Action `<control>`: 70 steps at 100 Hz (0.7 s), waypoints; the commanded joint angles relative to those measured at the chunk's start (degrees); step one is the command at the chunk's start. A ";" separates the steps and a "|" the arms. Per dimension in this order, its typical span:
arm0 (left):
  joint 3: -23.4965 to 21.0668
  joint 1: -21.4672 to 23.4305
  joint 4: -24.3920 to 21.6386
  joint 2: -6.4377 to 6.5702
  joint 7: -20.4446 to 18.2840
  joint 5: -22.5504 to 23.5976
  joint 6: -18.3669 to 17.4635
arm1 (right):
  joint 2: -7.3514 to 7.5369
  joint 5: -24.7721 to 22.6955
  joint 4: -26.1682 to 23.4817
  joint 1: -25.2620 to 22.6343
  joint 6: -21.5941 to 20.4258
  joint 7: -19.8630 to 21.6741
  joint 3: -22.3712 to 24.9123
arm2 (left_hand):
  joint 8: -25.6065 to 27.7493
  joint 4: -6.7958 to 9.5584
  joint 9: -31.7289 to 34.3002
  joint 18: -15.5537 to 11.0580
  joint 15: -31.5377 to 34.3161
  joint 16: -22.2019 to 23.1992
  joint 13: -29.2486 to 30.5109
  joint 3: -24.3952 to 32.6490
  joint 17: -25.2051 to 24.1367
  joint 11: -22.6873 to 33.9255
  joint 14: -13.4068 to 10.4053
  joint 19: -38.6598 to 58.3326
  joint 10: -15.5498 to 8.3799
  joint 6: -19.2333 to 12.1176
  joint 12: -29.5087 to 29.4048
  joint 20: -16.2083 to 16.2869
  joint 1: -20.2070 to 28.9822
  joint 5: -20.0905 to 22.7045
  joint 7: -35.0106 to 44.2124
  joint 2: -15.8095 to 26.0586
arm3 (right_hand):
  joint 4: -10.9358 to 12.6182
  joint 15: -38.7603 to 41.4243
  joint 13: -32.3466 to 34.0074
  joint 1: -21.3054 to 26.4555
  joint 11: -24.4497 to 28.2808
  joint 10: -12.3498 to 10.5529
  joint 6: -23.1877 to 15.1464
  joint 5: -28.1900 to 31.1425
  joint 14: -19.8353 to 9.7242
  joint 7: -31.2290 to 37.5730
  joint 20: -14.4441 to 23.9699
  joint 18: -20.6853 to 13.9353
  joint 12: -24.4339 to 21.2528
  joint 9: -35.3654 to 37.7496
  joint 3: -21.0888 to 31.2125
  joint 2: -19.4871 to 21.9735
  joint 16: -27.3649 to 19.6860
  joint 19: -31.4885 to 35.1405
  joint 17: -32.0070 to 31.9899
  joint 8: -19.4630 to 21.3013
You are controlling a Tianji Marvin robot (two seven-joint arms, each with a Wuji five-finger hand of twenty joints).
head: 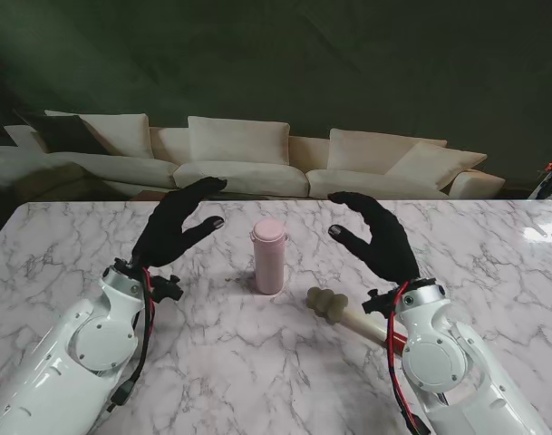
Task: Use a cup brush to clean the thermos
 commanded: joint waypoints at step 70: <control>6.45 -3.90 14.43 -0.61 -1.36 -1.32 9.06 | -1.71 6.99 14.97 6.49 -1.81 0.96 -7.82 | 0.37 1.05 1.66 3.20 0.54 1.27 2.84 -0.07 -0.45 0.91 -0.31 1.67 -0.37 -0.19 -0.38 0.06 0.71 1.28 0.29 3.12 | 1.42 -2.08 0.62 3.30 -1.93 -4.70 -2.71 2.60 -4.39 4.05 -1.98 -4.70 -0.53 2.77 0.47 0.06 -1.90 0.01 0.19 -2.55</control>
